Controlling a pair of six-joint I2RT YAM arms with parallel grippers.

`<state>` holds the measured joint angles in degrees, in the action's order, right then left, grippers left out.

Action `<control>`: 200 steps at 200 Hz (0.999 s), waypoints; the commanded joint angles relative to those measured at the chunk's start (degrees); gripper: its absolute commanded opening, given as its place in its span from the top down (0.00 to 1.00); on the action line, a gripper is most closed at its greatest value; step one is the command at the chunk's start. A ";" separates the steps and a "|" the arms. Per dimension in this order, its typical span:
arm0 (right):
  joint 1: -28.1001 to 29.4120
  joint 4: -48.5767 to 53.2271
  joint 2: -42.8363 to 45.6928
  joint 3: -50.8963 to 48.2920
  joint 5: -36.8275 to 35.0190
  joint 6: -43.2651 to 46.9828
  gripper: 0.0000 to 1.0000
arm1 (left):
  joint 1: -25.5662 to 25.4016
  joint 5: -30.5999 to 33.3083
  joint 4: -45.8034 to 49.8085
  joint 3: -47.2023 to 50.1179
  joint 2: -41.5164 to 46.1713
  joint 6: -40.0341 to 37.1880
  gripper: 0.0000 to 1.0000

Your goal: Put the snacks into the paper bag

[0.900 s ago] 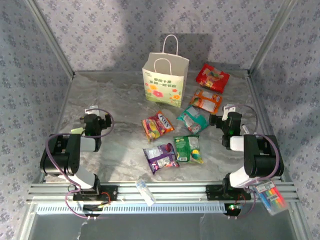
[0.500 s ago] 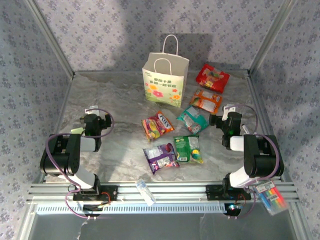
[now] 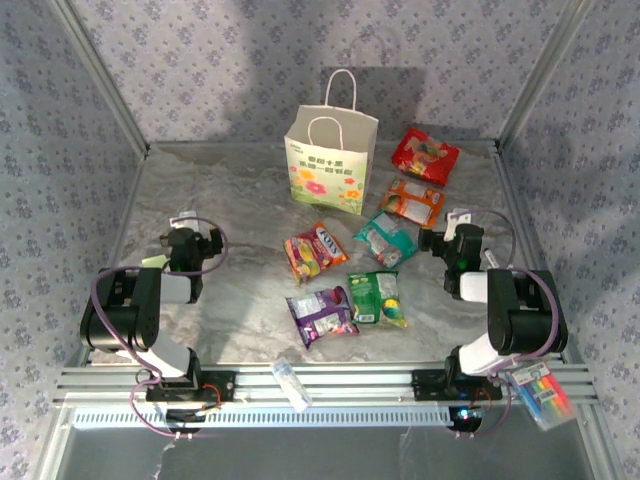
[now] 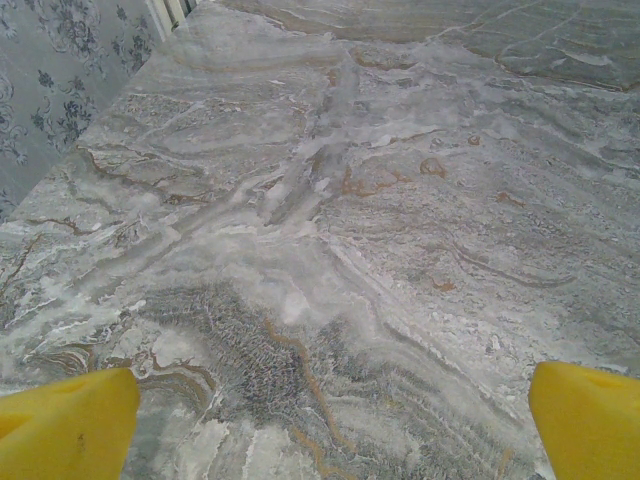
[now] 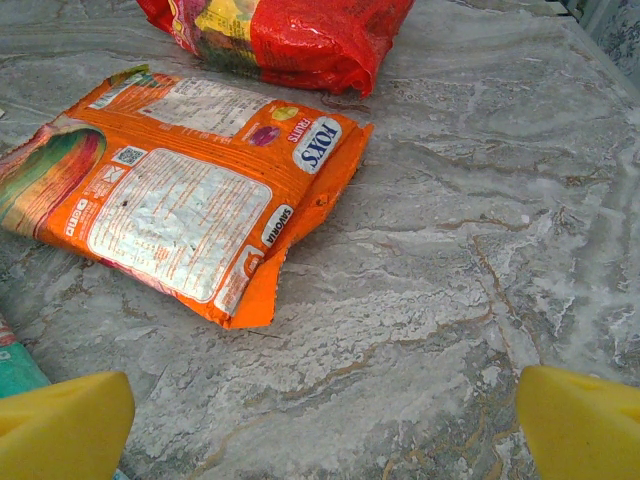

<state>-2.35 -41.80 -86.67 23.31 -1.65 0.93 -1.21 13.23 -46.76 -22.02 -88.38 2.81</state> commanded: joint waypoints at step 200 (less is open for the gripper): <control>0.48 13.91 13.60 4.35 -2.55 -0.96 0.00 | -2.75 4.04 23.60 -8.92 17.21 1.60 0.00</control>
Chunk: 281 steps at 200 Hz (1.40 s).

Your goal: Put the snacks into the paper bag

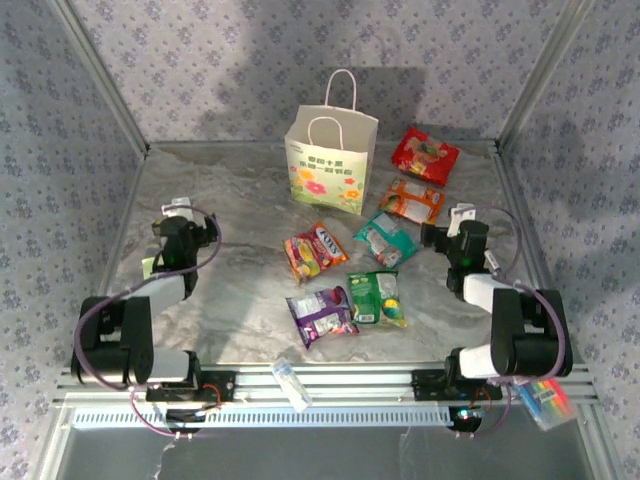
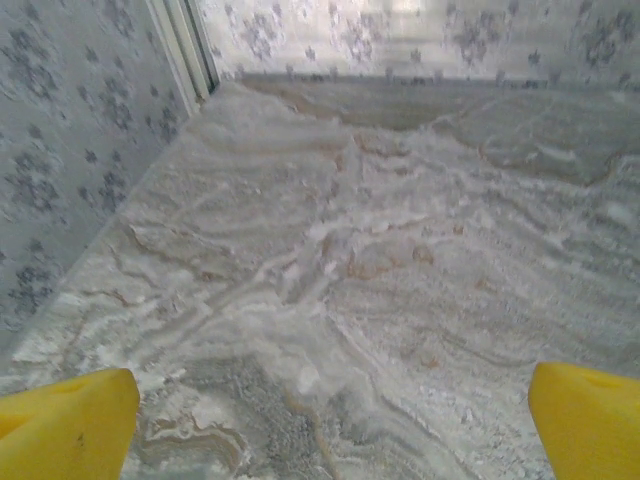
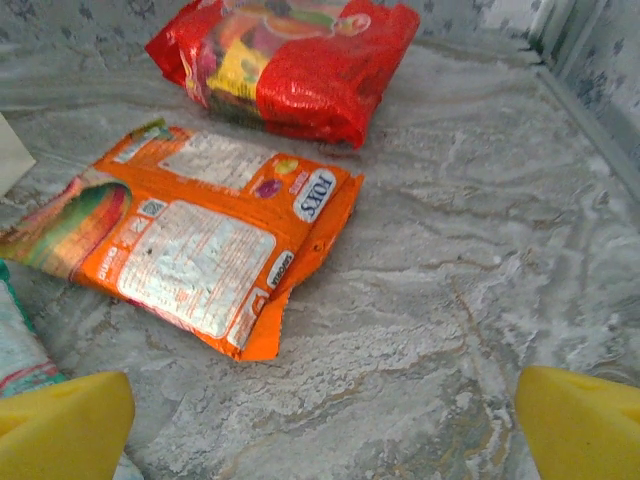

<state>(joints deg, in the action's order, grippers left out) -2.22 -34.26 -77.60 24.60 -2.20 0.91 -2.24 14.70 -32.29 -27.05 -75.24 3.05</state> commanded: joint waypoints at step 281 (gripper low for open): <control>16.83 30.56 22.55 19.39 -5.42 7.17 0.00 | -29.18 7.37 96.58 -118.71 -43.78 3.40 0.43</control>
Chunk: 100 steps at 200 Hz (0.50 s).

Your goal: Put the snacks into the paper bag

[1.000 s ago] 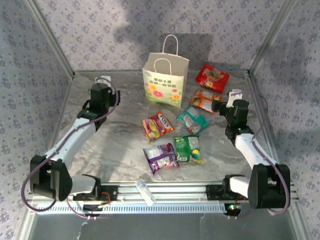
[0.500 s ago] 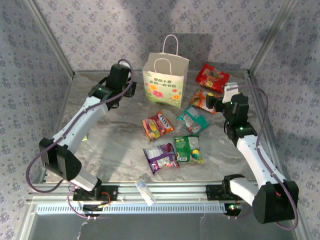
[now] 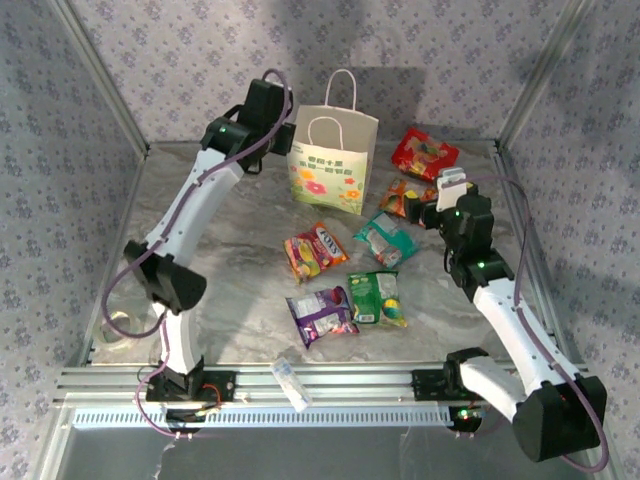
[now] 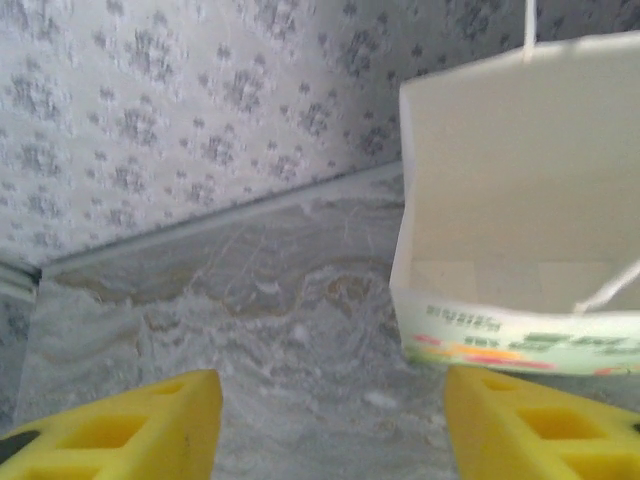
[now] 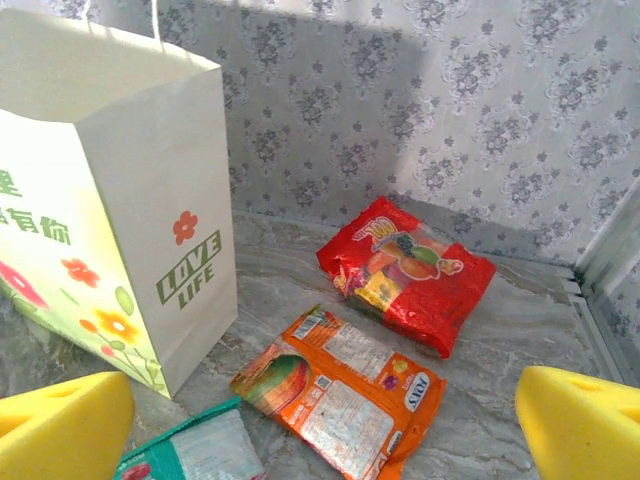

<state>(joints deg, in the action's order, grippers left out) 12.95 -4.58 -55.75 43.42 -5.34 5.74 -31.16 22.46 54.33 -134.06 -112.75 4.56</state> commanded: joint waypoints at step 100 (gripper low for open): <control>8.13 4.33 0.76 2.99 -3.43 3.97 0.00 | 2.16 -2.23 5.76 -19.31 -14.87 4.38 0.47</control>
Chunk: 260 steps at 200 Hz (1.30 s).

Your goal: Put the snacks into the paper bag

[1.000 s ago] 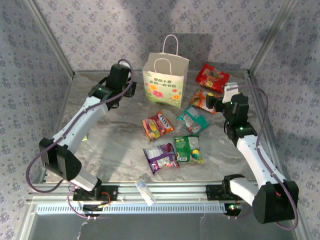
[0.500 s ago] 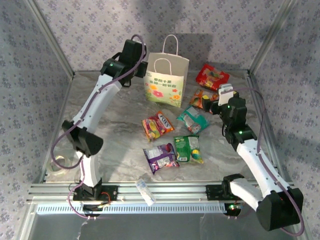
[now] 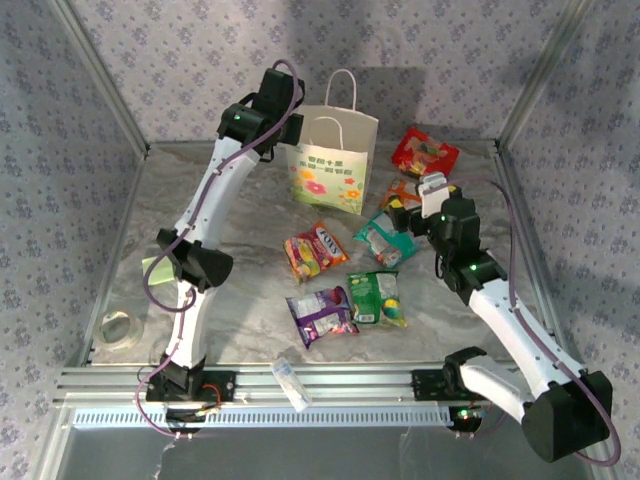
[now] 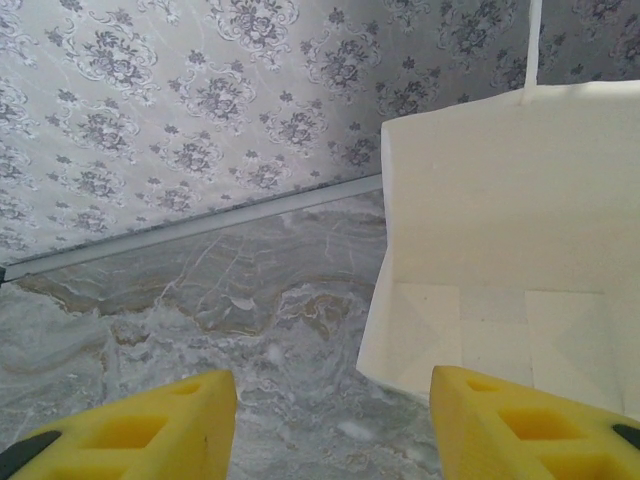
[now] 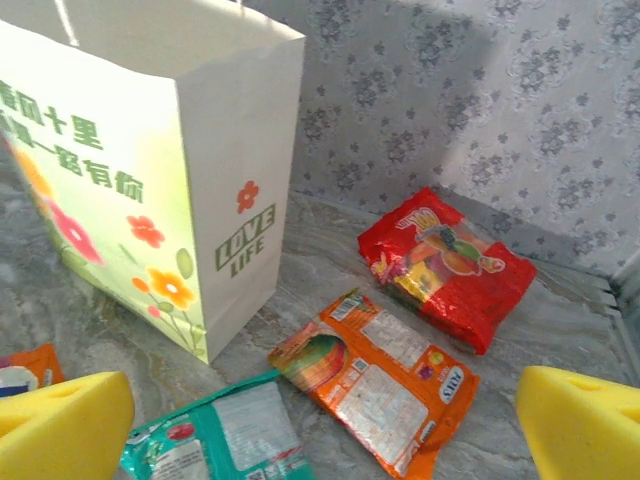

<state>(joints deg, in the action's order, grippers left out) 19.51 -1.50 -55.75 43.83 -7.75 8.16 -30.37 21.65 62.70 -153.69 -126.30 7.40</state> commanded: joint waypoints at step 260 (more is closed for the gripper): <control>8.66 0.11 -2.20 1.99 -3.07 2.56 0.00 | 3.29 -5.61 -11.61 0.05 -9.80 3.65 0.55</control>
<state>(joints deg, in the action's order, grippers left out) 27.49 -0.99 -57.69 44.73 -10.31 10.15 -27.38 15.84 52.16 -151.52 -134.80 10.02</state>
